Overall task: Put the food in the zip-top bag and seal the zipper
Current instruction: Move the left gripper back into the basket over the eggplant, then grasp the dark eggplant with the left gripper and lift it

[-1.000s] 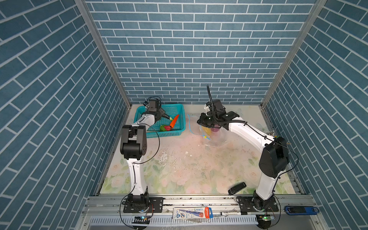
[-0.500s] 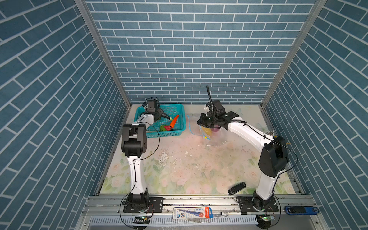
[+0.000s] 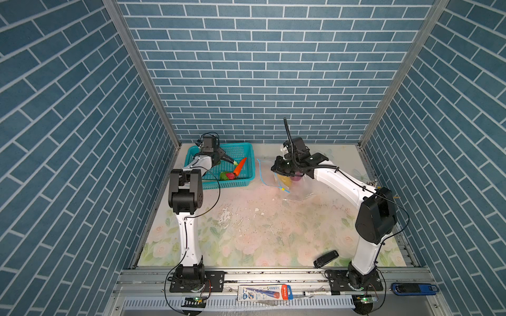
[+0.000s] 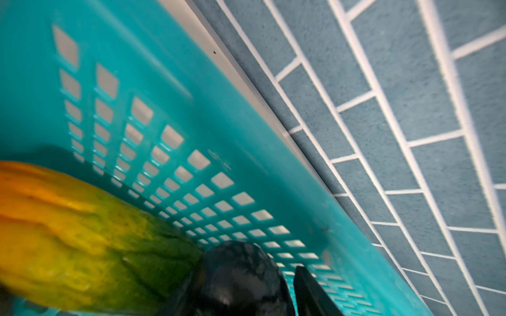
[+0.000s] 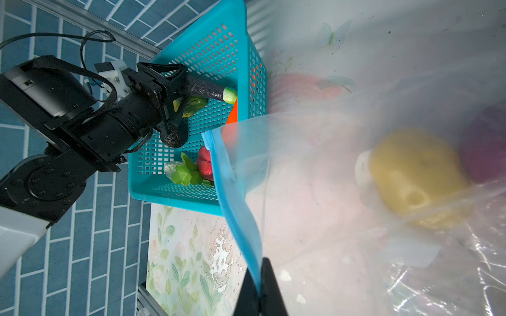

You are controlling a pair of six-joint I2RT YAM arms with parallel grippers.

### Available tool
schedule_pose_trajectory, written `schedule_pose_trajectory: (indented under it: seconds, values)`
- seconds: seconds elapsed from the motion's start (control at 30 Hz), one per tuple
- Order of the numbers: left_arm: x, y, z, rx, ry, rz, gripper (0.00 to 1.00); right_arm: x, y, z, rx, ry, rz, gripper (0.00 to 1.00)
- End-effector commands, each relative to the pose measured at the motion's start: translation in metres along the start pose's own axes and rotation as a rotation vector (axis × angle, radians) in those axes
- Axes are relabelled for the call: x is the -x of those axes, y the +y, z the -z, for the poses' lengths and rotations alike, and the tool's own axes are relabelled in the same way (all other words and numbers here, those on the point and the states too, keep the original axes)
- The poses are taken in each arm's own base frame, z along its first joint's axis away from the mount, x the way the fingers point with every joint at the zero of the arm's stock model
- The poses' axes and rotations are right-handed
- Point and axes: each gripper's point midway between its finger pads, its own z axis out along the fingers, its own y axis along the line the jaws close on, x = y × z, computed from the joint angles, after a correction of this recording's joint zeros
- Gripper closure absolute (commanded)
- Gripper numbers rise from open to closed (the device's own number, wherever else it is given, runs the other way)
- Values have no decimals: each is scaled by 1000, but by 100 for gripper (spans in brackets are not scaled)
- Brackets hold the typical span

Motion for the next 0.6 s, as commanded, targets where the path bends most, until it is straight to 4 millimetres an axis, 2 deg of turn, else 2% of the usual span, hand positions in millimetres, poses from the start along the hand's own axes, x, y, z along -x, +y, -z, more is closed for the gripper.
schedule_pose_trajectory:
  seconds: [0.0,0.23,0.57]
  values:
    - [-3,8,-8,22,20,-2,47,11,9,7,12,-18,10,100]
    - [2,0,0,-7,12,4,53,11,9,9,10,-22,11,100]
    - [15,-25,22,-90,-21,16,58,12,9,12,7,-29,13,100]
